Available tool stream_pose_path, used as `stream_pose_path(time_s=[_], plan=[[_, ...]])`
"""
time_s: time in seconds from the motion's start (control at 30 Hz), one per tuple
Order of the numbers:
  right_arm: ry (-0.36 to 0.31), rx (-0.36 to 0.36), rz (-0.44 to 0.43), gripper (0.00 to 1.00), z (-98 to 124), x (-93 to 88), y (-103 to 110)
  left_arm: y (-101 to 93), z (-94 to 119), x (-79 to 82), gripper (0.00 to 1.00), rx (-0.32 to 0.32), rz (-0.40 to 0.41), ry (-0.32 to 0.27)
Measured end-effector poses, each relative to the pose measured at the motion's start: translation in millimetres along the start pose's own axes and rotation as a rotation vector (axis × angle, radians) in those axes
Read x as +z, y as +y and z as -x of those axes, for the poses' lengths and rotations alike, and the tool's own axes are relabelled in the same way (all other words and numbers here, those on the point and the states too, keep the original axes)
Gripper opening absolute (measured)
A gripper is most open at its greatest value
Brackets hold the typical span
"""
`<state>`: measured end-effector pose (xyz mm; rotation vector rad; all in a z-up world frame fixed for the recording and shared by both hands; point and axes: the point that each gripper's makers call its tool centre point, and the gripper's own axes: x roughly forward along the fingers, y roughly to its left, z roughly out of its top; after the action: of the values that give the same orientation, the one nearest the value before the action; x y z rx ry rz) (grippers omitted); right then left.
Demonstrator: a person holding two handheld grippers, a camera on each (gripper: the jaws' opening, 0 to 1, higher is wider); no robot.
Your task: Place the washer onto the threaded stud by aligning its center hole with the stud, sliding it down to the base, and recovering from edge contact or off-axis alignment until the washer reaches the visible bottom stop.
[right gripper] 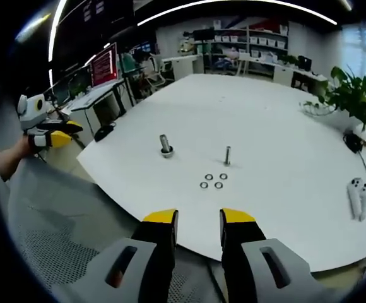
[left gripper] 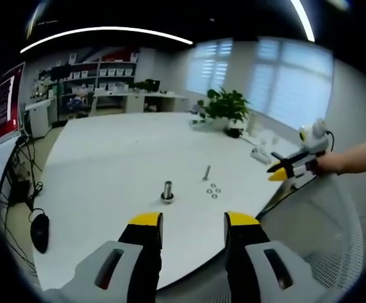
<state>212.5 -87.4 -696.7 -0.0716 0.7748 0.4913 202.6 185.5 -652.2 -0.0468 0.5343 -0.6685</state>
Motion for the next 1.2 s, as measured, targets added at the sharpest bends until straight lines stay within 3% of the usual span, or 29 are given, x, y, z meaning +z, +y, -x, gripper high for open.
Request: stream_pose_path(time_s=[0.13, 0.4, 0.43, 0.53, 0.7, 0.9, 1.03, 1.2], plan=[[0.014, -0.001, -0.008, 0.29, -1, -3.1, -3, 0.3, 0, -1.0, 0.37, 0.001, -0.009, 0.005], [0.146, 0.061, 0.185, 0.31, -9, -12.4, 20, 3.4, 2, -1.4, 0.37, 0.013, 0.003, 0.002], [0.197, 0.082, 0.152, 0.32, -10, -16.2, 23, 3.9, 2, -1.7, 0.37, 0.014, 0.003, 0.002], [0.185, 0.094, 0.141, 0.34, -18, -2.5, 23, 3.4, 1, -2.3, 0.37, 0.014, 0.0, 0.008], [0.183, 0.084, 0.142, 0.33, -41, 15.1, 11, 5.8, 3, -0.7, 0.36, 0.024, 0.013, -0.005], [0.283, 0.103, 0.168, 0.33, -78, -2.8, 13, 5.3, 1, -6.1, 0.36, 0.027, 0.005, 0.024], [0.342, 0.089, 0.244, 0.3, -99, -16.5, 14, 6.6, 1, -7.4, 0.36, 0.03, 0.015, 0.03], [0.338, 0.064, 0.197, 0.28, -124, -20.3, 11, 6.5, 1, -10.4, 0.37, 0.03, 0.018, 0.043]])
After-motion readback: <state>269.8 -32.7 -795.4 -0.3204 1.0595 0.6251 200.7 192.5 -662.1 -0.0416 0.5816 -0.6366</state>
